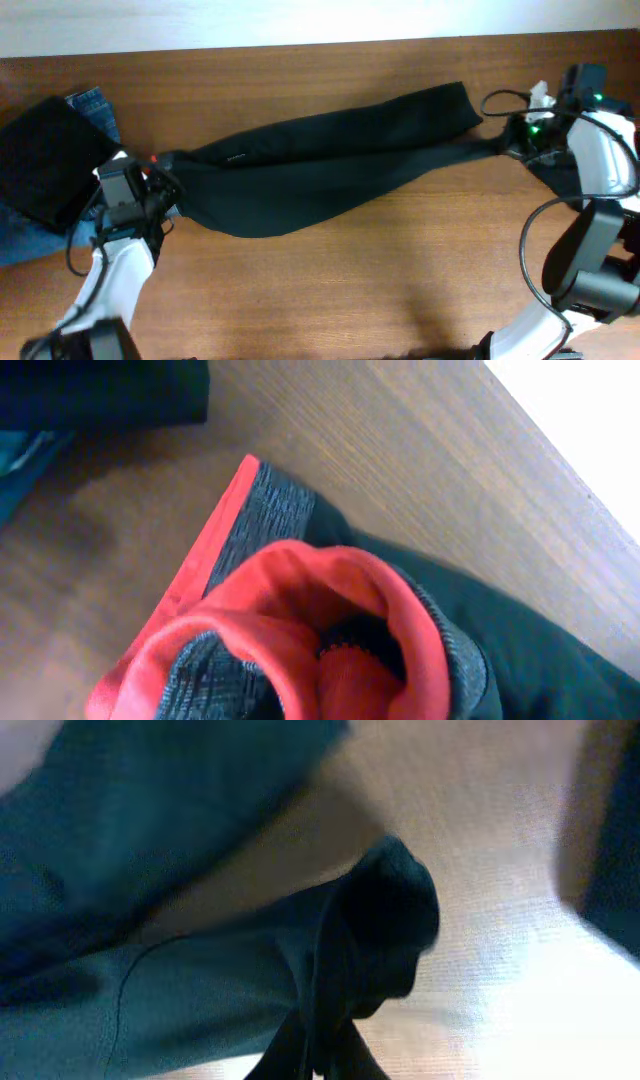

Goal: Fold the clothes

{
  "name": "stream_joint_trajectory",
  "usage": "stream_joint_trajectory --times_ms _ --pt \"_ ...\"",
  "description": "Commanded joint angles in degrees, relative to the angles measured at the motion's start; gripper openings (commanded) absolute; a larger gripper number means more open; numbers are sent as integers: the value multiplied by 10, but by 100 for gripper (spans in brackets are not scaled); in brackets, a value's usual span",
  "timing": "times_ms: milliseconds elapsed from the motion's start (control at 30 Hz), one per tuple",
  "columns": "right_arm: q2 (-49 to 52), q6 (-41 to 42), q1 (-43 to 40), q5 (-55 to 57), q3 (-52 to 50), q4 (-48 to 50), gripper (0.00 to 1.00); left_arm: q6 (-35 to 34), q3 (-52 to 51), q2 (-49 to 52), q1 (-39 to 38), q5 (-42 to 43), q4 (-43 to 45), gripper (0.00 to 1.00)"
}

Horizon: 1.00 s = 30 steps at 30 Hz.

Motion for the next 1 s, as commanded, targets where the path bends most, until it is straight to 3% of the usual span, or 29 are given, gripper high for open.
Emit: stream_joint_trajectory --times_ms 0,567,633,667,700,767,900,967 --pt "8 2 28 -3 12 35 5 -5 8 37 1 -6 42 1" --pt "95 117 79 50 12 244 5 -5 12 141 1 -25 277 0" --pt "111 141 79 59 12 264 13 -5 19 157 1 -33 286 0" --pt "120 160 79 63 12 272 29 -5 26 167 1 -41 286 13" --pt "131 184 79 68 12 280 40 -5 34 179 1 -49 286 37" --pt "152 223 78 79 12 285 43 -5 51 201 1 -54 285 99" --pt "172 249 71 79 12 274 99 -5 95 241 1 -46 257 99" --pt "172 236 66 78 12 264 99 -4 113 245 1 -45 221 99"
